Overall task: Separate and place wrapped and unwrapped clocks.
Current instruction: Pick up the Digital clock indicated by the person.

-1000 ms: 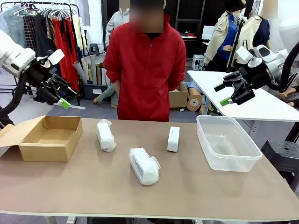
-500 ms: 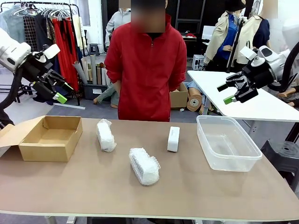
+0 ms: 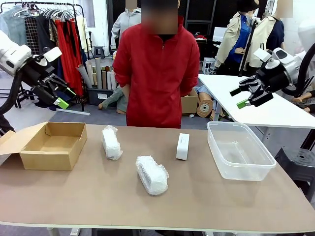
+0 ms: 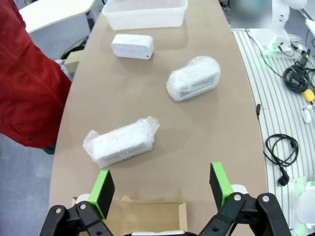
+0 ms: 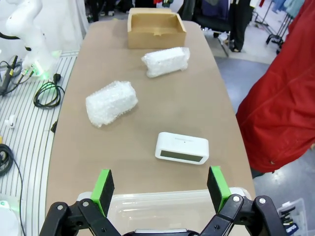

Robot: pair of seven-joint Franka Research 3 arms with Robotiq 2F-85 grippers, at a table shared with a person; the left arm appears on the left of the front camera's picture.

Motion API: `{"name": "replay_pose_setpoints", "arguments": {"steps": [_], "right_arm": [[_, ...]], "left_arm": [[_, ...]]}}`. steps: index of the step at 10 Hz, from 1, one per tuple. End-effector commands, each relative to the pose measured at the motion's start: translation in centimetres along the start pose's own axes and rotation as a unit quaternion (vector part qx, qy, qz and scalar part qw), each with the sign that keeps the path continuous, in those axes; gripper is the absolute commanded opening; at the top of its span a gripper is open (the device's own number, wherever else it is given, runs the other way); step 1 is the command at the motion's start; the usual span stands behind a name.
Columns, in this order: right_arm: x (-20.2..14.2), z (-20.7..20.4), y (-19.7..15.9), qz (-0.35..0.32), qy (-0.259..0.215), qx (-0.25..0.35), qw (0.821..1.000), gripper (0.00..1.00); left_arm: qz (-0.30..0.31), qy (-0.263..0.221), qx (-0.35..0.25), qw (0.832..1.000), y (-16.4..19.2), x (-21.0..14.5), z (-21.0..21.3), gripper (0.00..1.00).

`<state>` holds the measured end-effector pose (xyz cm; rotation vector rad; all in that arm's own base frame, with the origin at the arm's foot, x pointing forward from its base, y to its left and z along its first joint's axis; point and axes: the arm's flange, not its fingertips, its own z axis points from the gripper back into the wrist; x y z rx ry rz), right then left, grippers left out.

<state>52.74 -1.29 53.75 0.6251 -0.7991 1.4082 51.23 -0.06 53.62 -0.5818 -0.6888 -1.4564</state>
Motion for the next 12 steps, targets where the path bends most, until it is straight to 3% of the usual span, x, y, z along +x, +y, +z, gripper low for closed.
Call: {"name": "replay_pose_setpoints", "arguments": {"steps": [1,12], "right_arm": [[0.27,-0.11,-0.07,-0.010,0.006,0.009,1.000,1.00],[0.07,-0.36,0.05,0.000,0.000,0.004,1.000,1.00]], "left_arm": [[-0.016,0.000,-0.018,1.000,0.51,-0.27,0.31,1.00],[-0.005,0.000,-0.012,1.000,0.26,-0.12,-0.21,1.00]]}}
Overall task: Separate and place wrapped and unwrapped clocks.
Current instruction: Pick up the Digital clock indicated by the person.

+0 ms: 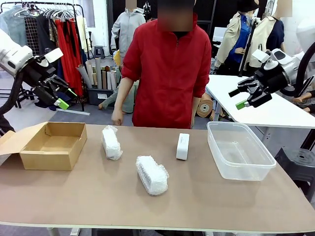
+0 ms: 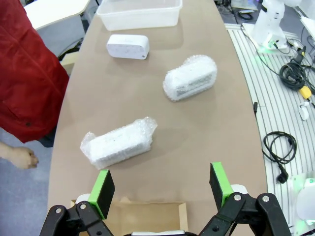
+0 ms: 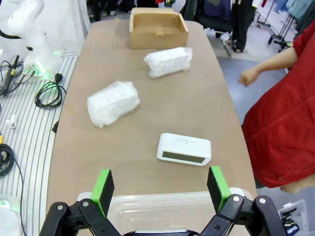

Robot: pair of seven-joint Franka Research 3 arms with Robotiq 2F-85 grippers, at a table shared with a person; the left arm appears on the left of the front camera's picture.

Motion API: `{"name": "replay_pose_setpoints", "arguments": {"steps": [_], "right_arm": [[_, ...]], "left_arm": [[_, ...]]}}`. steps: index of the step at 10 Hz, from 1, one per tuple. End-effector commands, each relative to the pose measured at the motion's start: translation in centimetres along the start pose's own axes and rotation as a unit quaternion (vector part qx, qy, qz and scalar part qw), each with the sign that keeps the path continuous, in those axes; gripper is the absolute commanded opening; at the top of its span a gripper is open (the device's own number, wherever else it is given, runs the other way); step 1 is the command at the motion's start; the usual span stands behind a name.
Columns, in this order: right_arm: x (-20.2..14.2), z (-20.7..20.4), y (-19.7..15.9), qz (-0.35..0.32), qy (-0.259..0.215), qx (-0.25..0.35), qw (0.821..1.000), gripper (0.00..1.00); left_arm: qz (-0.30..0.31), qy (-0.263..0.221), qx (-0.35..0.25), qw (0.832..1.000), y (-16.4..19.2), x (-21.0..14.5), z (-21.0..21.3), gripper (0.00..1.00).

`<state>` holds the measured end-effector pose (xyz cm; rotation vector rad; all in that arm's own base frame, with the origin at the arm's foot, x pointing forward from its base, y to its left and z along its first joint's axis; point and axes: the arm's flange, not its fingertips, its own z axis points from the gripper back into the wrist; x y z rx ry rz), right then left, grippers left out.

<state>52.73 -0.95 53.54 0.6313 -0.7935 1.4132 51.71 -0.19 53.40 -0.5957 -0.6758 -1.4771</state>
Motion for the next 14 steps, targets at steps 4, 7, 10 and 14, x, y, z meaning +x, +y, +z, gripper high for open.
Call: {"name": "replay_pose_setpoints", "arguments": {"steps": [4,7,10,14], "right_arm": [[0.02,0.03,-0.01,0.000,0.000,0.000,1.000,1.00],[0.02,0.03,-0.01,0.000,0.000,0.000,1.000,1.00],[0.02,0.03,-0.01,0.000,0.000,0.000,1.000,1.00],[0.02,0.03,-0.01,0.000,0.000,0.000,1.000,1.00]], "left_arm": [[0.001,-0.001,0.000,1.000,-0.20,-0.04,0.07,1.00],[0.001,-0.001,0.000,1.000,-0.20,-0.04,0.07,1.00],[0.001,-0.001,0.000,1.000,-0.20,-0.04,0.07,1.00],[0.001,-0.001,0.000,1.000,-0.20,-0.04,0.07,1.00]]}}
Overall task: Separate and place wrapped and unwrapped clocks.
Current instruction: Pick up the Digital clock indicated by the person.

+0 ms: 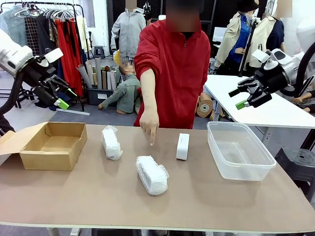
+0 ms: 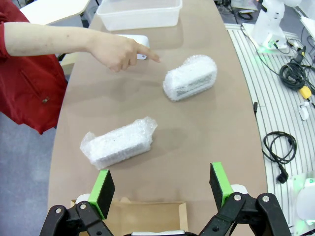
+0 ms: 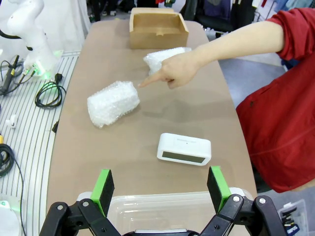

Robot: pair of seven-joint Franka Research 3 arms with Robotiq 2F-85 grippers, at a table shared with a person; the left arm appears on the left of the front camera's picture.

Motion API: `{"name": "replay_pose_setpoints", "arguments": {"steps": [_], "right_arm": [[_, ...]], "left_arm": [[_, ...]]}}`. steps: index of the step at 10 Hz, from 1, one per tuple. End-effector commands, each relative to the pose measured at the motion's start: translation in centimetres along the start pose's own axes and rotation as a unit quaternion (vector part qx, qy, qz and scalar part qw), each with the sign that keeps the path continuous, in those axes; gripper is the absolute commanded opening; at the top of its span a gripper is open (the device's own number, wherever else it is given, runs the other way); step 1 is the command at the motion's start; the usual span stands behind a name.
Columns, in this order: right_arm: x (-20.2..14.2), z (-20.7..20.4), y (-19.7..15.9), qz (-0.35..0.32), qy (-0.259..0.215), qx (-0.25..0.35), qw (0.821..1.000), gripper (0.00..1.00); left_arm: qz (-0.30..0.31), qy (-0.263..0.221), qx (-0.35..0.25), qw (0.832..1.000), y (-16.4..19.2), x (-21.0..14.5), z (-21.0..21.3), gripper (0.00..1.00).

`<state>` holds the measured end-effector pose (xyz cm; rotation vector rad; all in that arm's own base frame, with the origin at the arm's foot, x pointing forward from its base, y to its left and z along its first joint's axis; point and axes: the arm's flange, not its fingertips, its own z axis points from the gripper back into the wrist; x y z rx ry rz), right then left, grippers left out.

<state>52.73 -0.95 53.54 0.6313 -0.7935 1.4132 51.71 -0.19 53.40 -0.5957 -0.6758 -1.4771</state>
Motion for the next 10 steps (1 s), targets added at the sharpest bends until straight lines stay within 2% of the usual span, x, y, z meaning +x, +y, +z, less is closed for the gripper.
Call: {"name": "replay_pose_setpoints", "arguments": {"steps": [1,10], "right_arm": [[0.02,0.03,-0.01,0.000,0.000,0.000,1.000,1.00],[0.02,0.03,-0.01,0.000,0.000,0.000,1.000,1.00]], "left_arm": [[0.001,-0.001,0.000,1.000,-0.20,-0.04,0.07,1.00],[0.001,-0.001,0.000,1.000,-0.20,-0.04,0.07,1.00]]}}
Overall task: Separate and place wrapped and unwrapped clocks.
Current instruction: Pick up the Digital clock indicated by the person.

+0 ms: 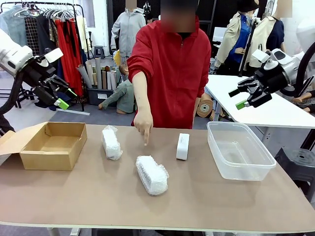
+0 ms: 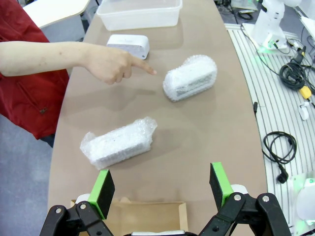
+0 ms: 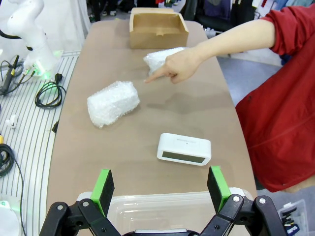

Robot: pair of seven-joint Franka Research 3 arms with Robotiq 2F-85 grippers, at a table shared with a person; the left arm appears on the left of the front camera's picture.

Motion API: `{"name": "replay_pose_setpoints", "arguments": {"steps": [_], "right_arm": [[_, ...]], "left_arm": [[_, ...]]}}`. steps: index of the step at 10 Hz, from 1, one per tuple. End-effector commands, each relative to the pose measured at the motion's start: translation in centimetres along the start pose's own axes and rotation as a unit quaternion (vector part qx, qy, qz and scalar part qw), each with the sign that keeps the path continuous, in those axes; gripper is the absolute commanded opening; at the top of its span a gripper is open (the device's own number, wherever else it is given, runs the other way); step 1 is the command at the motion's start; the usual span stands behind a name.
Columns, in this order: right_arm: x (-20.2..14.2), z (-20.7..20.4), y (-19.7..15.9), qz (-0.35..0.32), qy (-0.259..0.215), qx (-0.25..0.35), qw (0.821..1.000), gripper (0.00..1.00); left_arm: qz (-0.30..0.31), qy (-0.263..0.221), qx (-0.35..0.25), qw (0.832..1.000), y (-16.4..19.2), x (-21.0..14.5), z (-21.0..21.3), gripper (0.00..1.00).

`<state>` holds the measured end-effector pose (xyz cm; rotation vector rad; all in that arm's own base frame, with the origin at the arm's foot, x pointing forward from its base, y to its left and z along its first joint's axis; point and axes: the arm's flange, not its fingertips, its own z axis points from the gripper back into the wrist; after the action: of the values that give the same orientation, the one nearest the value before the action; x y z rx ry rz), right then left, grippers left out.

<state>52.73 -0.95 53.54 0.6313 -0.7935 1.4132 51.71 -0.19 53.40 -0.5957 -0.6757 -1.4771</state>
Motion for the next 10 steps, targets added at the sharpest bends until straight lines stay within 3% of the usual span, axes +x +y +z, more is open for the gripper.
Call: {"name": "replay_pose_setpoints", "arguments": {"steps": [1,4,6,10], "right_arm": [[0.0,0.0,0.0,0.000,0.000,0.000,1.000,1.00],[0.0,0.0,0.0,0.000,0.000,0.000,1.000,1.00],[0.0,0.0,0.0,0.000,0.000,0.000,1.000,1.00],[0.0,0.0,0.0,0.000,0.000,0.000,1.000,1.00]], "left_arm": [[0.001,-0.001,0.000,1.000,-0.2,0.0,0.1,1.00],[0.000,0.000,0.000,1.000,0.0,0.0,0.0,1.00],[0.013,0.041,-0.038,0.998,-1.4,2.8,-1.9,1.00],[0.066,0.088,-0.029,0.994,-4.4,9.3,-4.1,1.00]]}}
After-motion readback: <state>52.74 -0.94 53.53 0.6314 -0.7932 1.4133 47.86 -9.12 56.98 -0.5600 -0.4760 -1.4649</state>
